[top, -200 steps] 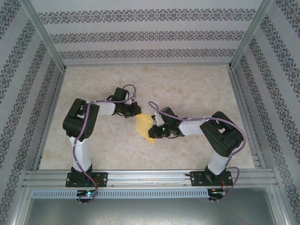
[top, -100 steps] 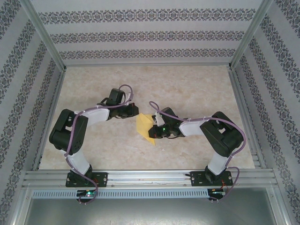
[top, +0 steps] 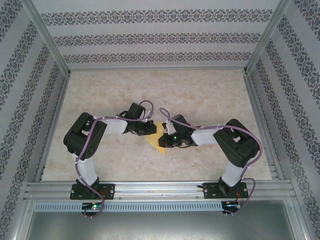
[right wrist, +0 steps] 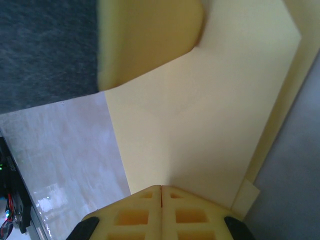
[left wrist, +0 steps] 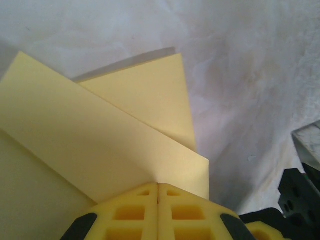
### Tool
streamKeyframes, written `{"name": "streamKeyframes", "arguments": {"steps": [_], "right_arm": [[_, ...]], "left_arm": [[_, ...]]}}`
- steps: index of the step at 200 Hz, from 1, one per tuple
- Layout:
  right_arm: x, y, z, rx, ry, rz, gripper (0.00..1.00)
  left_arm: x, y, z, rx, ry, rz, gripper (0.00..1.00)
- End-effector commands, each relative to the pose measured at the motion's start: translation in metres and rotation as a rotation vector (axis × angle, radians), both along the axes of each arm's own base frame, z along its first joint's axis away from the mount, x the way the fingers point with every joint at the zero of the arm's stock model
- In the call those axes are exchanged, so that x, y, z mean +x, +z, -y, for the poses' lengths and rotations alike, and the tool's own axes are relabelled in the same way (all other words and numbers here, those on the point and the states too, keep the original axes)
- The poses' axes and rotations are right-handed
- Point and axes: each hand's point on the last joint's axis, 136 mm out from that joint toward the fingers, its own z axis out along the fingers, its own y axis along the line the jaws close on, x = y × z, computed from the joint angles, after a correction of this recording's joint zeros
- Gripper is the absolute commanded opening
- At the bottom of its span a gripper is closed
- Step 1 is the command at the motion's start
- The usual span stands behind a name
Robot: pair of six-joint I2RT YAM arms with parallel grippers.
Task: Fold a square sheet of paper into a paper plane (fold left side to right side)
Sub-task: Fourth fold the wing at the center of the table.
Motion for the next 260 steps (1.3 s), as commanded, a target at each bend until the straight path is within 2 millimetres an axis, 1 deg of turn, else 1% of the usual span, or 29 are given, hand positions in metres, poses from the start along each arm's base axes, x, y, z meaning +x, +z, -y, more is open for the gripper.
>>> {"name": "streamKeyframes", "arguments": {"steps": [1,16,25,53,71,97,122,147,193,222,260], "right_arm": [[-0.036,-0.039,0.034,-0.162,-0.021,-0.175,0.00],[-0.031,-0.030,0.028,-0.131,-0.015,-0.158,0.00],[-0.028,-0.022,0.024,-0.110,-0.012,-0.143,0.00],[-0.016,0.012,0.004,-0.008,0.016,-0.101,0.00],[-0.009,0.031,-0.004,0.043,0.026,-0.076,0.00],[-0.002,0.046,-0.010,0.083,0.024,-0.047,0.00],[0.006,0.044,-0.011,0.070,0.002,-0.027,0.00],[0.013,0.035,-0.013,0.048,-0.013,-0.022,0.00],[0.026,0.025,-0.017,0.019,-0.033,-0.004,0.00],[0.032,0.015,-0.014,-0.018,-0.049,0.002,0.00],[0.028,-0.001,-0.009,-0.071,-0.044,-0.022,0.00]], "left_arm": [[0.009,-0.006,-0.002,0.032,0.023,0.012,0.06],[0.007,-0.013,-0.007,0.062,0.034,0.002,0.05],[0.005,-0.016,-0.009,0.074,0.035,-0.006,0.03],[-0.003,-0.026,-0.014,0.088,0.038,-0.033,0.01],[-0.007,-0.030,-0.016,0.083,0.045,-0.044,0.00],[-0.011,-0.032,-0.017,0.080,0.050,-0.051,0.00],[-0.013,-0.032,-0.017,0.079,0.054,-0.049,0.00],[-0.012,-0.032,-0.017,0.079,0.053,-0.049,0.00],[-0.013,-0.033,-0.018,0.085,0.052,-0.049,0.00],[-0.012,-0.033,-0.018,0.087,0.055,-0.049,0.00],[-0.012,-0.033,-0.020,0.097,0.065,-0.051,0.00]]}}
